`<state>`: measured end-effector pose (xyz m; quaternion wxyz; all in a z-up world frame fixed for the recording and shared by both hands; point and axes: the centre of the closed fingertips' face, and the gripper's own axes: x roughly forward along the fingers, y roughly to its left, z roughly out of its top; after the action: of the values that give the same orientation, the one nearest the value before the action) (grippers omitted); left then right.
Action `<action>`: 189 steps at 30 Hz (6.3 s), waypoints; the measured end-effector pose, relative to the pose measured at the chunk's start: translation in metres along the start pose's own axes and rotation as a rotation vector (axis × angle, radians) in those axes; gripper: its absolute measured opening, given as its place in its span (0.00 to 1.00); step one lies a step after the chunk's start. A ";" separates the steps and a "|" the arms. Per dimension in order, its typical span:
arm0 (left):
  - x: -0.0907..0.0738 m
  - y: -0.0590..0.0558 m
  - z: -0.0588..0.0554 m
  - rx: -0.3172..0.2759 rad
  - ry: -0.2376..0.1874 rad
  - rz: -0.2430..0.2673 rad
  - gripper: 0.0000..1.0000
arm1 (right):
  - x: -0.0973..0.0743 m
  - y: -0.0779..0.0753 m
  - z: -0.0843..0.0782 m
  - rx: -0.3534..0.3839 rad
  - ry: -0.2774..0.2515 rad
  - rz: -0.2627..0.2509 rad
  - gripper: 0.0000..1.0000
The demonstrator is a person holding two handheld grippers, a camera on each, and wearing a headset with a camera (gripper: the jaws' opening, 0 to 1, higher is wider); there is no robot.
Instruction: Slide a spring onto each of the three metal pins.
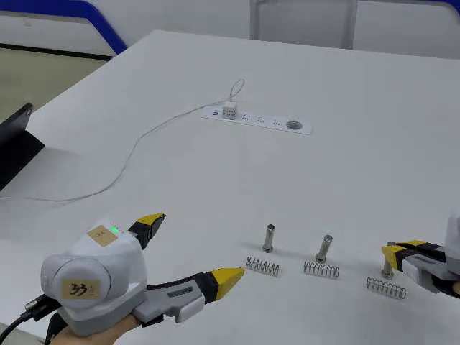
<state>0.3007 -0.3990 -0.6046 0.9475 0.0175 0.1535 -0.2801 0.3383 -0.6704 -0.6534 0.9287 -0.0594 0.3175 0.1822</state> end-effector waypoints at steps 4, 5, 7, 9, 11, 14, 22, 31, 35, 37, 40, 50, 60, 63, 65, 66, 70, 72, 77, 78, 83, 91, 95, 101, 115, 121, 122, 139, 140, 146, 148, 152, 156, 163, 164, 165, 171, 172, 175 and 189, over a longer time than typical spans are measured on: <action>0.000 0.000 -0.001 0.004 0.005 0.001 0.92 | -0.002 0.000 0.000 0.015 -0.040 0.007 0.08; 0.000 0.000 -0.001 0.003 0.005 0.000 0.92 | -0.002 0.000 0.000 0.015 -0.045 0.009 0.08; 0.000 -0.001 -0.001 0.004 0.006 -0.002 0.92 | -0.003 0.000 -0.001 0.008 -0.053 0.005 0.08; 0.000 -0.001 -0.001 0.006 0.006 -0.002 0.92 | -0.003 0.001 0.000 0.000 -0.070 0.015 0.08; 0.000 -0.001 -0.001 0.005 0.006 -0.001 0.92 | -0.003 0.001 0.001 -0.012 -0.093 0.015 0.08; 0.000 -0.001 -0.001 0.004 0.005 0.000 0.92 | -0.003 0.000 0.003 0.002 -0.122 0.016 0.08; 0.000 0.001 -0.001 0.007 0.005 0.006 0.92 | -0.002 0.002 0.000 0.021 -0.146 0.024 0.08; 0.000 -0.001 -0.001 0.016 0.011 0.000 0.92 | -0.004 0.001 0.003 -0.009 -0.141 0.020 0.09; 0.000 -0.001 -0.001 0.015 0.008 -0.001 0.92 | -0.006 -0.001 0.011 0.002 -0.157 0.024 0.11; 0.000 -0.001 -0.001 0.018 0.009 -0.001 0.92 | -0.008 0.000 0.013 0.001 -0.156 0.026 0.11; 0.000 -0.002 -0.001 0.018 0.010 -0.004 0.92 | -0.009 -0.002 0.015 -0.001 -0.161 0.028 0.12; 0.001 -0.006 -0.001 0.018 0.011 -0.022 0.92 | -0.028 -0.006 0.013 0.031 -0.192 0.052 0.16; 0.003 -0.008 -0.007 0.022 0.033 -0.035 0.92 | -0.027 -0.003 -0.029 -0.112 -0.096 0.135 0.21; 0.003 -0.008 -0.008 0.022 0.038 -0.034 0.92 | -0.024 0.001 -0.034 -0.106 -0.085 0.161 0.21; 0.003 -0.008 -0.009 0.023 0.044 -0.033 0.92 | -0.020 0.004 -0.038 -0.134 -0.068 0.182 0.21; 0.004 -0.007 -0.010 0.024 0.046 -0.032 0.92 | -0.016 0.004 -0.041 -0.162 -0.054 0.192 0.21; 0.003 -0.007 -0.012 0.025 0.055 -0.030 0.92 | -0.010 0.011 -0.049 -0.237 -0.013 0.250 0.22; 0.003 -0.007 -0.013 0.027 0.059 -0.029 0.92 | -0.008 0.014 -0.051 -0.269 0.003 0.269 0.22; 0.004 -0.008 -0.016 0.031 0.072 -0.031 0.92 | -0.003 0.017 -0.052 -0.278 0.007 0.327 0.22; 0.004 -0.008 -0.016 0.032 0.075 -0.032 0.92 | -0.002 0.016 -0.053 -0.289 0.011 0.333 0.22; 0.004 -0.010 -0.018 0.041 0.086 -0.037 0.92 | 0.000 0.019 -0.055 -0.286 0.021 0.366 0.21; 0.004 -0.010 -0.019 0.045 0.090 -0.034 0.92 | -0.003 0.018 -0.055 -0.284 0.007 0.389 0.17; 0.004 -0.011 -0.020 0.049 0.094 -0.039 0.92 | -0.007 0.021 -0.058 -0.299 0.010 0.402 0.14; 0.004 -0.013 -0.020 0.062 0.096 -0.046 0.92 | -0.008 0.022 -0.059 -0.318 0.011 0.400 0.12; 0.004 -0.013 -0.019 0.066 0.091 -0.049 0.91 | -0.015 0.021 -0.058 -0.304 0.039 0.393 0.11; 0.004 -0.016 -0.018 0.076 0.090 -0.059 0.91 | -0.021 0.026 -0.053 -0.294 0.023 0.397 0.10; 0.004 -0.016 -0.018 0.078 0.090 -0.060 0.91 | -0.022 0.027 -0.053 -0.293 0.020 0.398 0.10; 0.004 -0.019 -0.013 0.088 0.070 -0.073 0.89 | -0.041 0.037 -0.040 -0.296 -0.037 0.415 0.10; 0.004 -0.020 -0.012 0.088 0.069 -0.074 0.89 | -0.043 0.038 -0.039 -0.297 -0.039 0.415 0.10; 0.003 -0.022 -0.009 0.094 0.058 -0.080 0.88 | -0.049 0.041 -0.035 -0.304 -0.049 0.420 0.10; 0.003 -0.022 -0.007 0.097 0.054 -0.081 0.88 | -0.051 0.042 -0.033 -0.306 -0.053 0.423 0.10; 0.002 -0.021 -0.004 0.094 0.045 -0.081 0.86 | -0.056 0.046 -0.026 -0.310 -0.071 0.433 0.10; 0.000 -0.021 0.001 0.091 0.031 -0.078 0.86 | -0.061 0.054 -0.019 -0.320 -0.086 0.447 0.10; -0.002 -0.024 0.006 0.090 0.016 -0.089 0.85 | -0.061 0.068 -0.019 -0.375 -0.078 0.483 0.10; -0.002 -0.026 0.007 0.093 0.018 -0.096 0.84 | -0.062 0.071 -0.019 -0.376 -0.079 0.489 0.10; -0.002 -0.027 0.007 0.097 0.017 -0.102 0.84 | -0.062 0.073 -0.018 -0.377 -0.079 0.494 0.10; 0.004 -0.046 0.014 0.129 0.014 -0.171 0.82 | -0.067 0.087 -0.009 -0.396 -0.096 0.529 0.10; 0.005 -0.049 0.015 0.137 0.013 -0.181 0.82 | -0.068 0.088 -0.008 -0.400 -0.097 0.532 0.10; 0.010 -0.061 0.023 0.143 0.000 -0.230 0.81 | -0.070 0.092 -0.003 -0.410 -0.104 0.543 0.10; 0.027 -0.131 0.028 0.224 0.035 -0.511 0.65 | -0.085 0.133 0.009 -0.577 -0.115 0.632 0.10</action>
<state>0.2595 -0.5267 -0.5792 0.8354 0.0876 0.1372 -0.5249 0.2315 -0.5711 -0.5941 0.7886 -0.2063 0.2038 0.5422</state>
